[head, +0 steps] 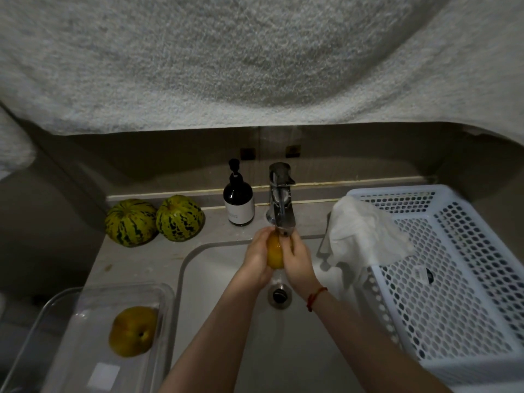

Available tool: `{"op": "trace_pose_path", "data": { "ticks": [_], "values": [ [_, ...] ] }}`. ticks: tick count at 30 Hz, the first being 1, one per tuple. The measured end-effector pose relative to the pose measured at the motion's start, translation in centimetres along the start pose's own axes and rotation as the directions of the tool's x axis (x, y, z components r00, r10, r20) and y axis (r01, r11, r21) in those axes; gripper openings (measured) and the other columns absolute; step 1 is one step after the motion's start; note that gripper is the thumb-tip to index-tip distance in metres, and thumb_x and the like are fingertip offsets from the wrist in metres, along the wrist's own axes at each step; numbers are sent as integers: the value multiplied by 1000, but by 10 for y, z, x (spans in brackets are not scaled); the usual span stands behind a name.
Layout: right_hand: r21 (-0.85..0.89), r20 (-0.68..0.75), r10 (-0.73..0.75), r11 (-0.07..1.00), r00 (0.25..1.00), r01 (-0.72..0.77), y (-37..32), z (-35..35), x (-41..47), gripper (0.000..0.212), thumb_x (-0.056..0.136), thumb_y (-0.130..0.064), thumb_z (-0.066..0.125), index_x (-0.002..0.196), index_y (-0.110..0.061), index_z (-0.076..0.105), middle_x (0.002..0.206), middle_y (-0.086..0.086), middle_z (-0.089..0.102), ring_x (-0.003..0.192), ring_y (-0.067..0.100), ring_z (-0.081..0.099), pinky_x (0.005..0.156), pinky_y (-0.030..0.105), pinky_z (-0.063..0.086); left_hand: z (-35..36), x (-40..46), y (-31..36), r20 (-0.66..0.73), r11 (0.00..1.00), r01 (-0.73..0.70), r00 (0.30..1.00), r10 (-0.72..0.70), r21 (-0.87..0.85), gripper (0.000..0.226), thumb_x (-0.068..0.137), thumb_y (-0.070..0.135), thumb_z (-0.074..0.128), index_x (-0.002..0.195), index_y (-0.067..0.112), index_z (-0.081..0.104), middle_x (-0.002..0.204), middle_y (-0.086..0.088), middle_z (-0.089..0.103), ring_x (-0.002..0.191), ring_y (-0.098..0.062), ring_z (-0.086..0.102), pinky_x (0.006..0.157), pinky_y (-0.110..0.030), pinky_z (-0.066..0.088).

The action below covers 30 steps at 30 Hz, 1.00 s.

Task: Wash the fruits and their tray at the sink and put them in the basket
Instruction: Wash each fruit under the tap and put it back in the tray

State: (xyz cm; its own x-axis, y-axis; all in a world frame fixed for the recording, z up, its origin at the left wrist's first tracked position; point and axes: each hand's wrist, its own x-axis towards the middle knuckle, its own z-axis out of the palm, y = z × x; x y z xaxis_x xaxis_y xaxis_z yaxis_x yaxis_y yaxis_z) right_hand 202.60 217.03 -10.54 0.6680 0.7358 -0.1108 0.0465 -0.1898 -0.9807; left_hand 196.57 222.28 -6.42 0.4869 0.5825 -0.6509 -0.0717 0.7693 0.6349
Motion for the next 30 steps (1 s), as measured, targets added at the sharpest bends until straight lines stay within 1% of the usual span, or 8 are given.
{"op": "trace_pose_path", "data": {
  "ticks": [4,7,11,16,20,23,26,30],
  "values": [
    [-152,-1,-45,987,999,44,-3,0,2,4,93,-33,49,92,-36,51,98,5,61,92,18,62,81,35,52,0,-4,1,66,994,112,991,-113,20,45,97,41,44,129,10,52,127,-20,58,117,-34,55,98,-49,45],
    [-238,-60,120,962,991,-131,-7,-1,9,24,93,-45,40,93,-28,57,88,4,65,85,22,64,77,38,53,2,2,-13,-9,986,-50,999,52,156,44,98,34,45,129,3,48,122,-22,59,110,-35,58,82,-47,53],
    [-364,-109,205,902,973,-231,-11,-5,12,30,97,-33,32,87,-17,55,91,10,63,89,29,63,80,41,52,2,0,-23,-2,963,-178,983,182,201,34,99,21,44,128,3,43,106,-16,59,87,-25,60,58,-33,51],
    [-662,-16,26,749,1000,-30,-37,-37,12,45,101,-35,24,81,-13,58,82,11,65,75,23,61,67,32,45,-3,2,-24,72,995,-47,997,41,87,38,96,37,47,129,18,44,128,-16,50,112,-33,55,74,-43,56],
    [-554,-118,-98,832,988,17,-91,-59,32,53,99,-40,31,73,-9,64,70,6,64,66,20,61,62,30,47,1,1,-19,76,998,61,995,-61,3,43,93,41,52,130,22,43,134,-14,47,112,-33,54,73,-42,54],
    [-505,-45,-163,855,986,119,-129,-55,44,59,94,-51,38,58,-11,58,60,4,61,59,19,58,57,27,40,7,-2,-16,49,996,83,995,-84,18,42,93,39,53,130,23,42,138,-15,43,119,-37,49,76,-45,50],
    [-479,66,-72,873,995,95,-138,-46,49,53,91,-53,45,51,-18,42,50,0,44,49,17,46,54,28,34,6,-6,-15,27,996,88,996,-89,21,41,94,36,52,131,22,42,140,-15,42,123,-38,46,81,-47,47],
    [-294,121,74,955,990,-35,-131,-43,47,41,94,-38,48,58,-20,44,51,-5,40,45,10,39,51,26,32,-1,-8,-12,-12,996,86,996,-86,27,32,94,32,52,124,21,44,139,-16,41,123,-38,45,84,-48,45]
  ]
}}
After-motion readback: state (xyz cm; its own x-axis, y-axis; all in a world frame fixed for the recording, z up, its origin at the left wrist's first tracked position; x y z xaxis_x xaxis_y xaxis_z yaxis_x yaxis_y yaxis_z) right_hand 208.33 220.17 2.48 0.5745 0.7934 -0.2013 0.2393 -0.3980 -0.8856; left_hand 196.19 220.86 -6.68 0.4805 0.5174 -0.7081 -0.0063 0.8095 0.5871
